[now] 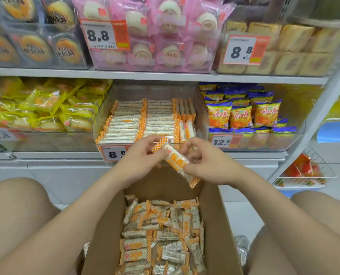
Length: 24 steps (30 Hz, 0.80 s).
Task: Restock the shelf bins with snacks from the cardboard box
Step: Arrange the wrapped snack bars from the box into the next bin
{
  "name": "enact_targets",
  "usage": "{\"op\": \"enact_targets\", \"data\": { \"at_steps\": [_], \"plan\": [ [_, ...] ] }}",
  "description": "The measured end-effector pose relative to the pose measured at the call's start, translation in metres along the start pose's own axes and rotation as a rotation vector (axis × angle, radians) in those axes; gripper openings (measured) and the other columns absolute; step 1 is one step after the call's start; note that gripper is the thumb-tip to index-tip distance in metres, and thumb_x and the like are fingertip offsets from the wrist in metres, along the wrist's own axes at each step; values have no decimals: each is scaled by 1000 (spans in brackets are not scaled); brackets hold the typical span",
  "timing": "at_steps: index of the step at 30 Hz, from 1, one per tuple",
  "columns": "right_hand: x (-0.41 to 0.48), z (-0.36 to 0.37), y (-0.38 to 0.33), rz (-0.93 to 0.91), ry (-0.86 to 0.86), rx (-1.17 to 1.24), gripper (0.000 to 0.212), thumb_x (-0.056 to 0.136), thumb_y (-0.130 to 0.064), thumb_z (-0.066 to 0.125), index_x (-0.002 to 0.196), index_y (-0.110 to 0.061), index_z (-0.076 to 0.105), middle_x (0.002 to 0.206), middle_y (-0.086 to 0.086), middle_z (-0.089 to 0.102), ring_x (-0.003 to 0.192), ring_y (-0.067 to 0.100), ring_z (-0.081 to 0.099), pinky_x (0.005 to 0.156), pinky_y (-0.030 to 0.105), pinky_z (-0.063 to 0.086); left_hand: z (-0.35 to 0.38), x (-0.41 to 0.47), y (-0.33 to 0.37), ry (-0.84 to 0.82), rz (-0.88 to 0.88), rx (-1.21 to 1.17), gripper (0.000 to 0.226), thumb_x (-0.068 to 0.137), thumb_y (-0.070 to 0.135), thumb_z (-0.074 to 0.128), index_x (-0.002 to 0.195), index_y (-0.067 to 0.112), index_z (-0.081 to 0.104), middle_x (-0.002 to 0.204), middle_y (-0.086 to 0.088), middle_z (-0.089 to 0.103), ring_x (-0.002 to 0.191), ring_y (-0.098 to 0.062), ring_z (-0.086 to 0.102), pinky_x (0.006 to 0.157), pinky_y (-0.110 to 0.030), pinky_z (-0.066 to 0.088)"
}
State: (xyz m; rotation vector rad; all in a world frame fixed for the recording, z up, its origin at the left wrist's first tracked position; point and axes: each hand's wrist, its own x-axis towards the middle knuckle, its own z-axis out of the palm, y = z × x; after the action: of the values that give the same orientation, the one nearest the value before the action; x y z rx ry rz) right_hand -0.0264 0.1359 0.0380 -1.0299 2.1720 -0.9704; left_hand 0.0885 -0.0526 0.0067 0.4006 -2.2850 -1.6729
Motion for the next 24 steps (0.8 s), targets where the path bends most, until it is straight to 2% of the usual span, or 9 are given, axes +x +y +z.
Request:
{"op": "enact_targets", "data": {
  "at_steps": [2, 4, 7, 9, 12, 15, 17, 19, 24],
  "plan": [
    [0, -17, -3, 16, 193, 59, 32, 83, -24, 73, 110, -29, 56, 79, -3, 72, 62, 11, 63, 63, 34, 52, 4, 12, 16, 105, 37, 23, 30, 105, 30, 62, 134, 24, 59, 112, 4, 73, 82, -10, 73, 73, -31, 58],
    [2, -30, 0, 49, 439, 107, 34, 83, -26, 74, 112, -29, 57, 82, -4, 74, 64, 10, 65, 66, 33, 51, 5, 25, 23, 181, 160, 261, 23, 107, 31, 54, 129, 30, 62, 111, 12, 70, 85, -8, 69, 76, -30, 56],
    [7, -41, 5, 122, 701, 110, 39, 83, -30, 75, 117, -24, 57, 83, -6, 73, 74, 11, 69, 73, 38, 57, 10, 46, 20, 10, 418, 677, 26, 107, 20, 48, 125, 26, 66, 123, 11, 65, 111, -7, 58, 99, -33, 47],
    [12, -42, 5, 138, 751, 122, 38, 85, -30, 74, 118, -23, 57, 81, -8, 70, 76, 10, 68, 77, 40, 58, 19, 61, 15, -156, 503, 846, 37, 100, 15, 45, 130, 23, 64, 137, 5, 62, 130, -17, 51, 108, -43, 40],
    [24, -42, 5, 134, 767, 55, 34, 83, -34, 74, 113, -26, 59, 79, -8, 72, 82, 16, 70, 82, 44, 59, 34, 77, 11, -293, 516, 994, 57, 89, 23, 37, 142, 24, 57, 155, 6, 49, 146, -19, 37, 109, -48, 37],
    [36, -40, 6, 128, 779, -36, 31, 82, -39, 71, 110, -30, 60, 81, -7, 73, 89, 22, 72, 84, 45, 57, 41, 87, 3, -372, 531, 1145, 51, 97, 31, 37, 146, 27, 50, 163, 9, 39, 156, -21, 23, 115, -55, 30],
    [42, -39, 7, 99, 794, -97, 36, 80, -43, 67, 114, -30, 63, 84, -7, 73, 91, 23, 71, 82, 42, 57, 39, 92, 2, -372, 504, 1169, 43, 102, 36, 43, 144, 30, 48, 161, 11, 43, 159, -23, 17, 119, -60, 21],
    [46, -38, 5, 58, 805, -147, 40, 81, -42, 69, 119, -29, 63, 84, -8, 72, 90, 21, 69, 77, 37, 55, 33, 95, 1, -305, 471, 1140, 36, 102, 47, 46, 134, 34, 51, 147, 12, 56, 156, -22, 24, 120, -61, 17],
    [54, -20, -3, -138, 901, -506, 38, 88, -34, 72, 122, -19, 69, 100, 4, 65, 95, 27, 63, 72, 34, 38, 27, 91, -10, -213, 432, 1049, 41, 100, 61, 48, 131, 34, 50, 133, 16, 60, 142, -22, 39, 119, -56, 24]
  ]
}}
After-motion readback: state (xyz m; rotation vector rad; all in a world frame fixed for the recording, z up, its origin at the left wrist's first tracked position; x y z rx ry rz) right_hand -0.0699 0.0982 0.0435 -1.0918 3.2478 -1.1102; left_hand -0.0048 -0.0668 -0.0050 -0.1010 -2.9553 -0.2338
